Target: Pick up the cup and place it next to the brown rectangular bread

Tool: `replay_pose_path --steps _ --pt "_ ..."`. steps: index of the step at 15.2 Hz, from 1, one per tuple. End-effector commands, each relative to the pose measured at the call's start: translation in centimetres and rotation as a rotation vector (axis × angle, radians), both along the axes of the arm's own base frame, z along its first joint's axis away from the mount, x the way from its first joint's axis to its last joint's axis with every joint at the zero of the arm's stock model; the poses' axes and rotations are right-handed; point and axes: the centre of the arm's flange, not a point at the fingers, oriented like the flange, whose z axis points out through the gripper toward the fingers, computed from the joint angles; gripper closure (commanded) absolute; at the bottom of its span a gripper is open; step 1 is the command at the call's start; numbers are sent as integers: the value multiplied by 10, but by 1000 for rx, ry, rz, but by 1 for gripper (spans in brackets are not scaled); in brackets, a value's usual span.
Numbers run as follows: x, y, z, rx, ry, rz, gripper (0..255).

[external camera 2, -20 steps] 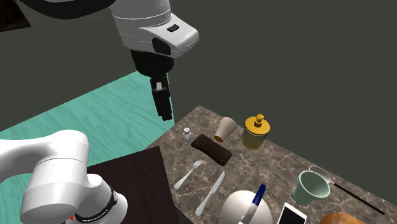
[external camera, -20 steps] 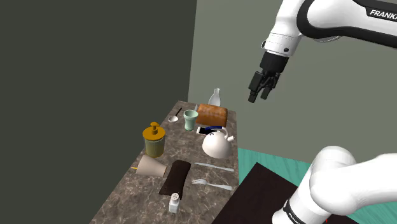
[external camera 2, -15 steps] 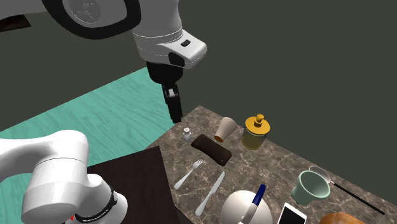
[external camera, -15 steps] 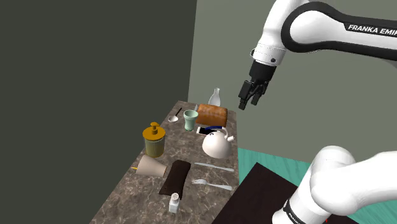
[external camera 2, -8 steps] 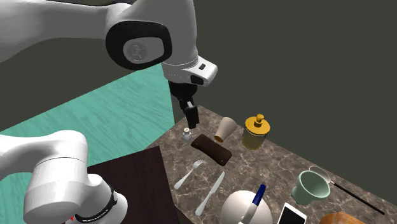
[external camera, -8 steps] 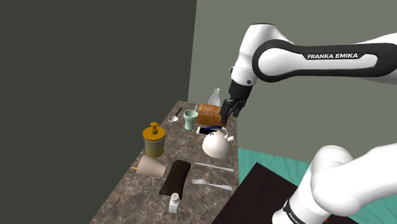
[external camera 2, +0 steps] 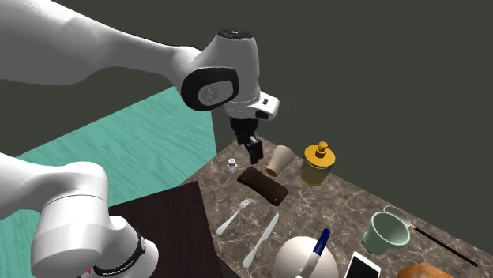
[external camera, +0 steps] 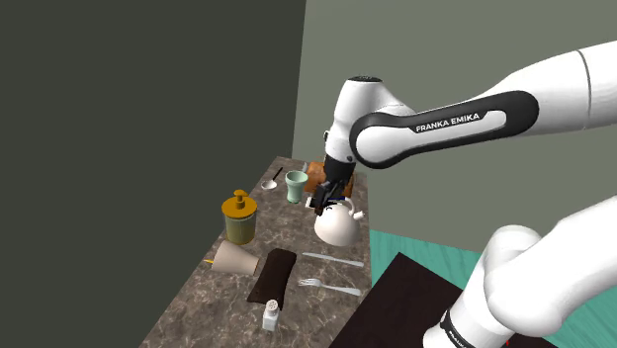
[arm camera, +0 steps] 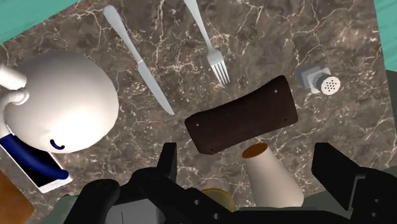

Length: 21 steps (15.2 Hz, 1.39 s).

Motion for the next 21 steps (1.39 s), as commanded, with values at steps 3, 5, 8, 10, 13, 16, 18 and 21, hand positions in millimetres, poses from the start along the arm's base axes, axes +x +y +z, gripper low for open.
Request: replay_pose_path --steps 3,5,8,10,13,16,18,21 --pt "28 21 -44 -20 -12 48 0" --pt "40 32 -65 -30 -17 72 0" --pt "58 48 -96 -46 -24 107 0" --pt "70 58 -118 -56 -28 131 0" --pt "88 75 -149 -72 -36 166 0" --pt "106 91 -181 -87 -43 202 0" --pt "117 102 -203 -98 -47 225 0" --pt "134 118 -235 -113 -54 261 0"
